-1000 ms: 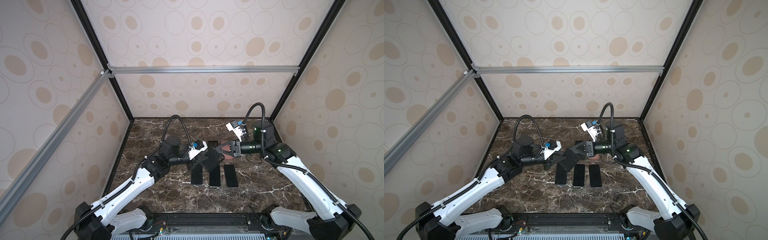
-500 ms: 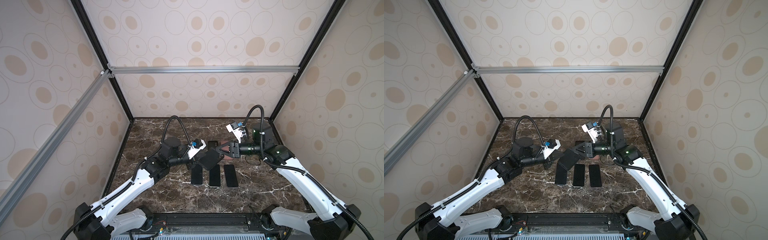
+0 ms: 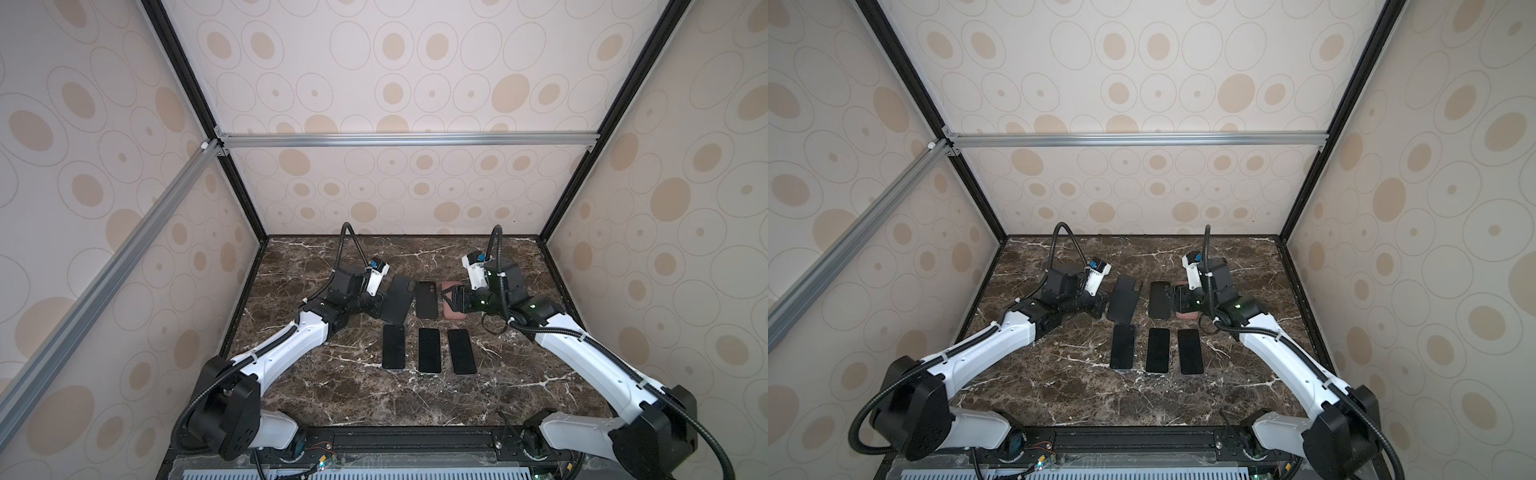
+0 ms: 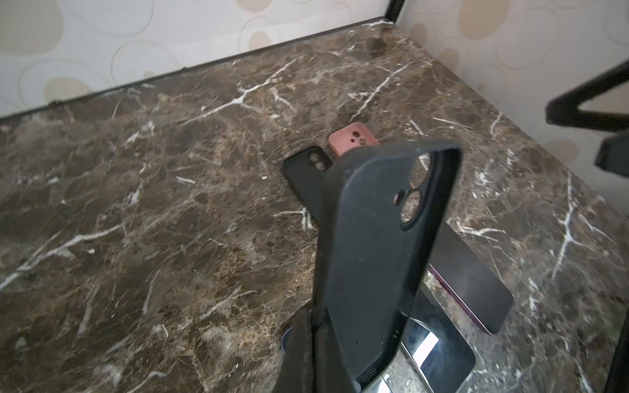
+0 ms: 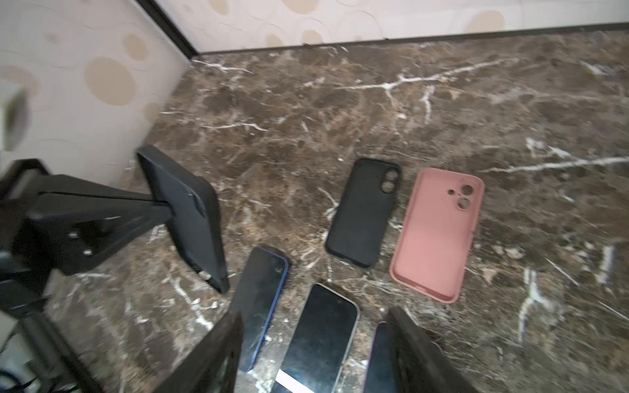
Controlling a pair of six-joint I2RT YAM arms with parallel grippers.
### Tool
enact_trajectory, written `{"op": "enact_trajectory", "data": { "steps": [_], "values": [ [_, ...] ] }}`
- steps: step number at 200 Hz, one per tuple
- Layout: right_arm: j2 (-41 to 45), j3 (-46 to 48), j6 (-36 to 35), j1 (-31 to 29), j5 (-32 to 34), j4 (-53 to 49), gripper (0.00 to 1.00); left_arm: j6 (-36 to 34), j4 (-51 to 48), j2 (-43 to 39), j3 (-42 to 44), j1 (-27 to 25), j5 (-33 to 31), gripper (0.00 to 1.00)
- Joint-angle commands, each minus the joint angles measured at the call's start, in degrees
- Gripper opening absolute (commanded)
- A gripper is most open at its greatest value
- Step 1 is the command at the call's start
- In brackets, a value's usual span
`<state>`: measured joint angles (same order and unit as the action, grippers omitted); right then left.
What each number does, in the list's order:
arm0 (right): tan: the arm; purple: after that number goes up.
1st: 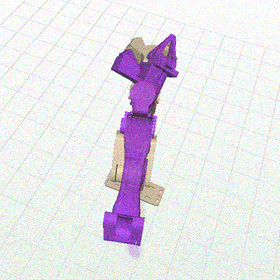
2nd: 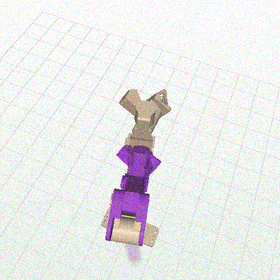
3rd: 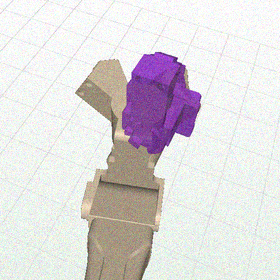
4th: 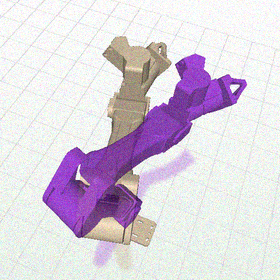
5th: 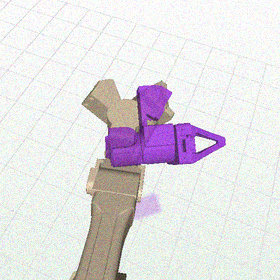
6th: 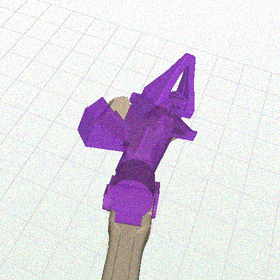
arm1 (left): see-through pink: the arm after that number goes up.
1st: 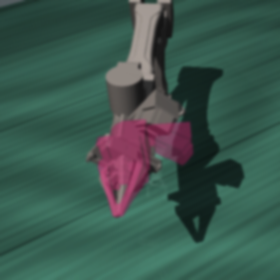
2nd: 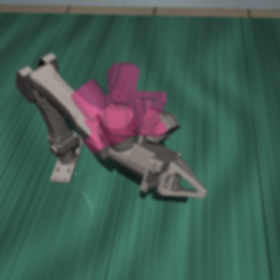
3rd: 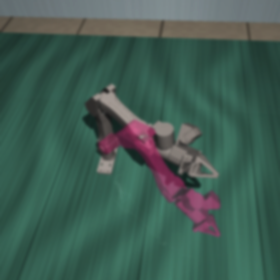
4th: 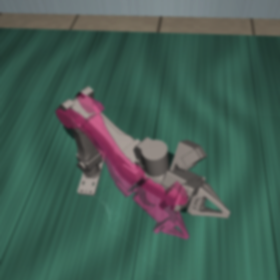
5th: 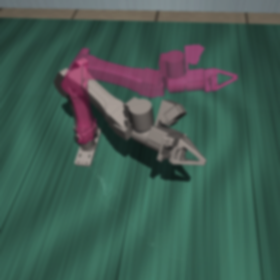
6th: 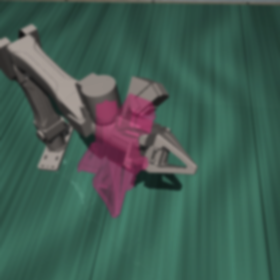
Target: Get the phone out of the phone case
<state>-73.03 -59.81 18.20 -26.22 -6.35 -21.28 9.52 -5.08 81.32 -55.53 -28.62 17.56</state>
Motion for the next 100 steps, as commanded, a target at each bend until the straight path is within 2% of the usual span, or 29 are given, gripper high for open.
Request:
{"op": "enact_trajectory", "data": {
  "steps": [1,11,30,58,75,100],
  "values": [
    [-4.85,-4.12,2.91,0.24,11.14,-5.75,0.71,6.97,1.6,3.58,-5.05,1.22,1.23,0.0],
    [-6.76,-5.81,5.14,0.25,12.55,-7.4,0.7,8.69,2.39,5.25,-5.57,1.85,2.36,0.0],
    [-8.67,-6.4,3.95,0.23,10.67,-6.12,0.76,11.24,2.59,8.63,-7.14,2.68,2.42,0.0],
    [-9.82,-4.14,1.24,0.18,0.73,1.35,0.76,13.83,-3.4,16.08,-13.68,4.09,1.62,0.0],
    [-12.12,-3.49,3.41,0.2,-3.7,5.83,0.74,14.48,-6.04,20.16,-16.99,4.65,1.77,0.0],
    [-17.85,-6.5,5.8,-0.29,-8.43,6.43,0.73,15.44,-9.23,24.46,-20.25,5.36,1.55,0.0]
  ]
}}
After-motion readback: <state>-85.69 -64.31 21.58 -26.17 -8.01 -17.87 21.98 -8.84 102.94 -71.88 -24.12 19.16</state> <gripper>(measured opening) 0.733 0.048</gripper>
